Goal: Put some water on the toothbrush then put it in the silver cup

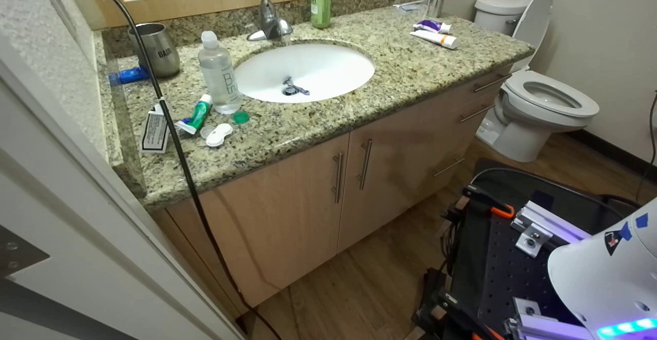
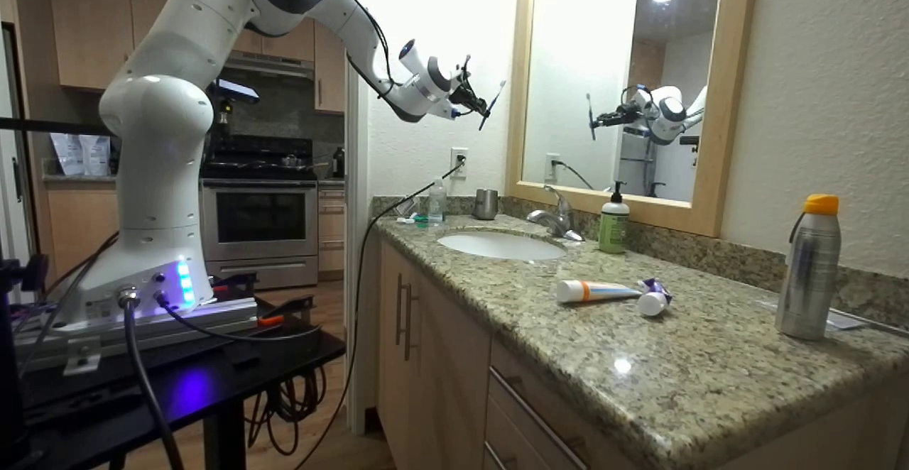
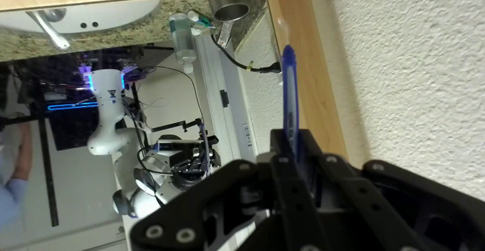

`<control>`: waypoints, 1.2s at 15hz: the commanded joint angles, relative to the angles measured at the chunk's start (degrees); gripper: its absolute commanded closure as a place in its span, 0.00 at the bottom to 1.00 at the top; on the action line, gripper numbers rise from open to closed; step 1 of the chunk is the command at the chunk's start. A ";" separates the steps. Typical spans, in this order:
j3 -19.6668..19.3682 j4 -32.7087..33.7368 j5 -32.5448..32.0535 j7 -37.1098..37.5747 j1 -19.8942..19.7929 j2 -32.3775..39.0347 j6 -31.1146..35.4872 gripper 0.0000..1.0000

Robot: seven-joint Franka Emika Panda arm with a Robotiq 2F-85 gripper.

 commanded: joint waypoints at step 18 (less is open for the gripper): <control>16.17 16.20 7.00 -34.02 -15.46 15.63 -2.56 0.97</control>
